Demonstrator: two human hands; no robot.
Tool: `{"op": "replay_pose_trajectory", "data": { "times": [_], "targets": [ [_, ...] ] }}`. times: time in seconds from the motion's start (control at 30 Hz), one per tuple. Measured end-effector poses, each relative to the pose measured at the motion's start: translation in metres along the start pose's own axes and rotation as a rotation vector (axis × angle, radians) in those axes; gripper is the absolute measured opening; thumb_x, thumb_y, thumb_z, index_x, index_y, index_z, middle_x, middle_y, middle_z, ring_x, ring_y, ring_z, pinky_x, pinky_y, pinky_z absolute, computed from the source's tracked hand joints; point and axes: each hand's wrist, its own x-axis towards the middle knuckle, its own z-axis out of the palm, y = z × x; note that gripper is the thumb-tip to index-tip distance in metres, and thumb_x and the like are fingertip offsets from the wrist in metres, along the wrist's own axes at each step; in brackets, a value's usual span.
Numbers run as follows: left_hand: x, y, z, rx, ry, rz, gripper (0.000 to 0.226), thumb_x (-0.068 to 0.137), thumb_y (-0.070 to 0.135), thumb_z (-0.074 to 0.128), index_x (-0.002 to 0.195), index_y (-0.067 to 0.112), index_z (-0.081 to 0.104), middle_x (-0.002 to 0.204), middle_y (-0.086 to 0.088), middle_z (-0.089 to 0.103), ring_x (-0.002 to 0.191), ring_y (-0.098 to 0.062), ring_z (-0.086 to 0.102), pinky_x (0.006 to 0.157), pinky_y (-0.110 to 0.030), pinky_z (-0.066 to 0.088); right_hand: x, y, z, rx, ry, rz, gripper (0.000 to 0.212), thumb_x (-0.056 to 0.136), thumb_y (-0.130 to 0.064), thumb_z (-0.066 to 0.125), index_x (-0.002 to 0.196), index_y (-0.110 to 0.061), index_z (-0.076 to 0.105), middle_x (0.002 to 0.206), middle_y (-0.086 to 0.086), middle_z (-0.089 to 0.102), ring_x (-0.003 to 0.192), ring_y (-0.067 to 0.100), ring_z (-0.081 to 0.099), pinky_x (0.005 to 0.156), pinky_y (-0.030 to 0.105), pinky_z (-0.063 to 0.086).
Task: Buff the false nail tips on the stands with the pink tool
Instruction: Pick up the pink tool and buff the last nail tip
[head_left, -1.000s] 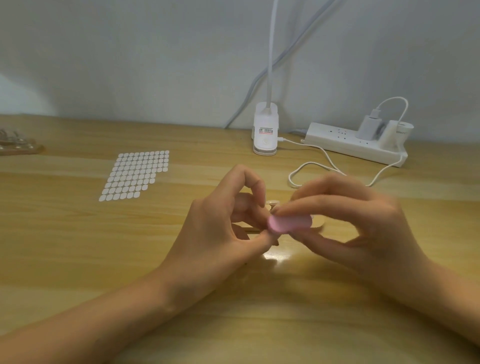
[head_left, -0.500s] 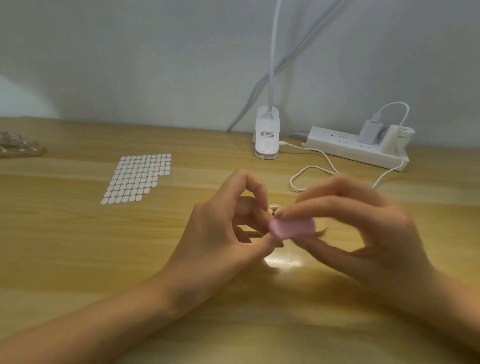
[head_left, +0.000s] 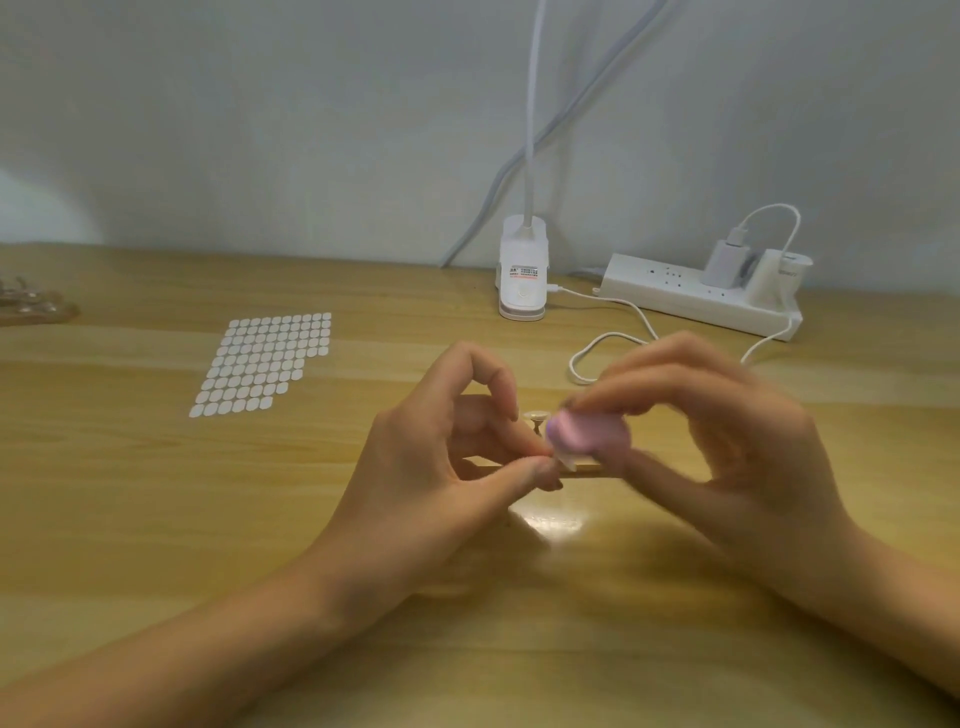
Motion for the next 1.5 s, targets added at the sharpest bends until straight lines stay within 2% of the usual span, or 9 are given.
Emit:
{"op": "replay_pose_trajectory", "data": {
  "times": [0.27,0.43,0.57,0.63,0.7,0.83,1.03,1.23,1.5],
  "targets": [
    [0.003,0.003,-0.002,-0.104,-0.031,0.038,0.040,0.081,0.008,0.081,0.102,0.027,0.053,0.086,-0.011,0.075,0.086,-0.031,0.076,0.063,-0.027,0.059,0.018,0.015,-0.022,-0.148,-0.043,0.137,0.018,0.086,-0.026,0.072,0.101,-0.017,0.075,0.095,-0.002,0.070,0.087,0.017,0.064,0.072,0.025,0.048],
    [0.024,0.019,0.004,-0.002,-0.072,0.155,0.044,0.092,0.001,0.067,0.123,0.025,0.046,0.090,-0.002,0.069,0.092,-0.019,0.077,0.070,-0.029,0.062,0.032,0.030,-0.074,-0.295,-0.453,0.513,0.013,0.077,-0.045,0.078,0.086,-0.036,0.072,0.082,-0.017,0.069,0.081,0.000,0.064,0.069,0.012,0.047],
    [0.043,0.024,0.023,0.354,-0.163,0.245,0.052,0.092,-0.003,0.069,0.130,0.023,0.045,0.088,0.005,0.064,0.087,-0.014,0.073,0.075,-0.014,0.055,0.022,0.036,-0.082,-0.442,-0.744,0.644,0.014,0.081,-0.042,0.077,0.089,-0.040,0.067,0.083,-0.021,0.065,0.084,0.002,0.062,0.076,0.024,0.051],
    [0.052,0.025,0.034,0.545,-0.195,0.241,0.051,0.089,0.002,0.073,0.130,0.021,0.049,0.086,0.012,0.065,0.093,-0.009,0.067,0.089,-0.023,0.052,0.022,0.036,-0.083,-0.522,-0.774,0.631,0.027,0.075,-0.051,0.075,0.099,-0.043,0.064,0.098,-0.024,0.062,0.098,0.001,0.056,0.089,0.030,0.047],
    [0.056,0.023,0.044,0.680,-0.231,0.170,0.048,0.088,0.012,0.075,0.125,0.030,0.052,0.088,0.019,0.067,0.103,-0.005,0.057,0.097,-0.033,0.042,0.025,0.035,-0.085,-0.518,-0.761,0.602,0.040,0.070,-0.058,0.072,0.107,-0.047,0.062,0.111,-0.026,0.058,0.107,0.000,0.052,0.098,0.032,0.043],
    [0.062,0.016,0.054,0.806,-0.287,0.041,0.032,0.091,0.019,0.069,0.112,0.040,0.057,0.096,0.021,0.066,0.110,-0.004,0.045,0.095,-0.035,0.025,0.018,0.037,-0.075,-0.232,-0.640,0.603,0.045,0.073,-0.034,0.085,0.114,-0.032,0.067,0.117,-0.013,0.064,0.114,0.005,0.055,0.102,0.031,0.043],
    [0.064,0.008,0.051,0.958,-0.252,0.036,0.015,0.089,0.032,0.069,0.097,0.037,0.058,0.092,0.021,0.062,0.106,-0.004,0.046,0.093,-0.034,0.021,0.019,0.042,-0.047,0.027,-0.541,0.551,0.041,0.067,-0.015,0.092,0.091,-0.035,0.066,0.096,-0.019,0.064,0.096,-0.001,0.059,0.080,0.010,0.043],
    [0.060,0.007,0.039,0.981,-0.235,0.053,0.028,0.088,0.038,0.068,0.104,0.036,0.045,0.104,0.020,0.061,0.112,-0.005,0.048,0.101,-0.038,0.023,0.029,0.042,-0.027,0.001,-0.512,0.488,0.043,0.067,-0.016,0.092,0.078,-0.040,0.058,0.098,-0.005,0.064,0.099,0.016,0.061,0.093,0.038,0.049],
    [0.055,0.018,-0.005,0.640,-0.072,0.056,0.051,0.077,0.069,0.054,0.123,0.050,0.039,0.117,0.033,0.056,0.111,0.012,0.054,0.103,-0.045,0.043,0.012,0.039,-0.048,-0.080,-0.341,0.411,0.035,0.070,-0.011,0.090,0.100,-0.024,0.076,0.097,-0.007,0.065,0.089,0.009,0.064,0.079,0.015,0.048]
  ]
}}
